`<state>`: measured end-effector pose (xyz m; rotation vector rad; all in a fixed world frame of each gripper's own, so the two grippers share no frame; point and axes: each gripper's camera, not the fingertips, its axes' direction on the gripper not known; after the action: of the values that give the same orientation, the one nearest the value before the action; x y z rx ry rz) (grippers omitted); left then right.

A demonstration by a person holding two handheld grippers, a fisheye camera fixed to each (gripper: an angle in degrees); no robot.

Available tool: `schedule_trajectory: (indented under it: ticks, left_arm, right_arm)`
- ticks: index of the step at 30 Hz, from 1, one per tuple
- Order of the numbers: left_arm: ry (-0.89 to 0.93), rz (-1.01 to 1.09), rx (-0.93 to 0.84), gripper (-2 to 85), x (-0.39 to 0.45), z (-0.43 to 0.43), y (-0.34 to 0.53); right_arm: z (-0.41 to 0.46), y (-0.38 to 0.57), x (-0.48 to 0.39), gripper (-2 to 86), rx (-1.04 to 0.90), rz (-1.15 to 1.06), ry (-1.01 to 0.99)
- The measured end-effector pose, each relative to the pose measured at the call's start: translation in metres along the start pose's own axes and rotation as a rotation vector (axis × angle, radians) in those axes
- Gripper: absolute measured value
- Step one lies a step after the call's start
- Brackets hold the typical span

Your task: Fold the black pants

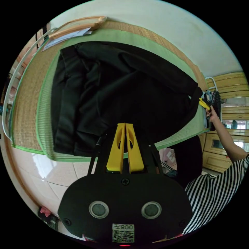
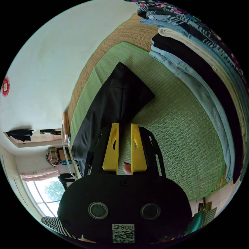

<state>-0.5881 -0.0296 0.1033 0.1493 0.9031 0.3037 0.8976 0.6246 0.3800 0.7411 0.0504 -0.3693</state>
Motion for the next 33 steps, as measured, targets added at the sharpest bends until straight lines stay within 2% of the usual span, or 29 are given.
schedule_trajectory:
  ticks: [3,11,16,21,26,27,33]
  left_arm:
    - [0.049,0.033,-0.033,0.1,0.006,0.014,0.000]
    - [0.030,0.109,-0.121,0.1,0.006,0.026,0.006]
    - [0.024,0.124,-0.141,0.1,-0.008,0.023,0.019]
    - [0.043,0.140,-0.163,0.1,-0.018,0.024,0.032]
    - [0.025,0.149,-0.209,0.1,-0.027,0.023,0.042]
    - [0.021,0.147,-0.210,0.1,-0.027,0.023,0.043]
    - [0.022,0.126,-0.220,0.1,-0.032,0.024,0.042]
  right_arm:
    - [-0.002,-0.004,0.007,5.2,-0.016,0.004,-0.032]
    - [-0.044,0.008,0.021,1.0,0.005,-0.054,-0.134]
    - [-0.108,0.061,0.037,0.4,0.072,-0.116,-0.152]
    - [-0.125,0.114,0.098,0.3,0.048,-0.010,-0.078]
    - [-0.118,0.148,0.165,0.2,0.046,0.154,-0.218]
    - [-0.121,0.156,0.173,0.1,0.075,0.160,-0.295]
    - [-0.131,0.140,0.151,0.1,0.120,0.083,-0.384]
